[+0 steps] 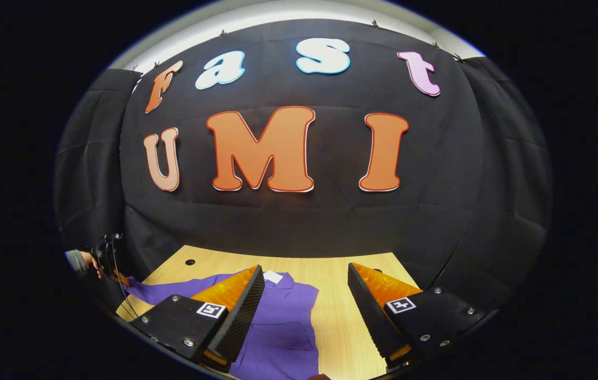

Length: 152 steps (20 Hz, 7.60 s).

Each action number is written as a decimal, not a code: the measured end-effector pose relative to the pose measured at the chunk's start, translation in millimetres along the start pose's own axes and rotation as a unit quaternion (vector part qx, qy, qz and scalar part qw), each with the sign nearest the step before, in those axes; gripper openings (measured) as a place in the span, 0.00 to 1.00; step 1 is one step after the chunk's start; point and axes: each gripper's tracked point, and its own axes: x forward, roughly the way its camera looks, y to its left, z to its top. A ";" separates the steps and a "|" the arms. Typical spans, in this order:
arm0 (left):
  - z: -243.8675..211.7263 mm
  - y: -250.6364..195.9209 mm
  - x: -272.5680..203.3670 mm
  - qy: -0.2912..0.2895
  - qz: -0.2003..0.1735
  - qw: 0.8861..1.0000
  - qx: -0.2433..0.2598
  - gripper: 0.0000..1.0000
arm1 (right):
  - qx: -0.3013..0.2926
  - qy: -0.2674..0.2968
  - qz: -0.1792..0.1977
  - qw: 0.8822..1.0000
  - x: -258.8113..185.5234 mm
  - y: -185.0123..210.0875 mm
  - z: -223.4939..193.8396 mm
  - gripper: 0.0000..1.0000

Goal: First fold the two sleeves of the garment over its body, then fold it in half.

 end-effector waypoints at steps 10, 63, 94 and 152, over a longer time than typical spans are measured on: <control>58.0 -215.7 -97.8 -0.074 -0.102 0.970 0.207 0.07 | 0.024 -0.008 0.015 1.000 -0.4 -19.3 -6.3 0.94; -25.8 -339.3 -305.9 -0.515 -0.123 0.809 0.254 0.96 | 0.006 -0.041 0.056 0.998 16.1 -7.1 -43.1 0.94; -191.5 -204.4 -61.2 -0.176 -0.023 0.955 0.237 1.00 | 0.026 0.404 0.029 0.914 -34.5 -13.7 -382.5 0.95; -213.7 -206.5 -30.3 0.096 -0.077 0.964 0.234 0.11 | 0.057 0.580 0.017 0.812 -83.0 -14.6 -445.4 0.98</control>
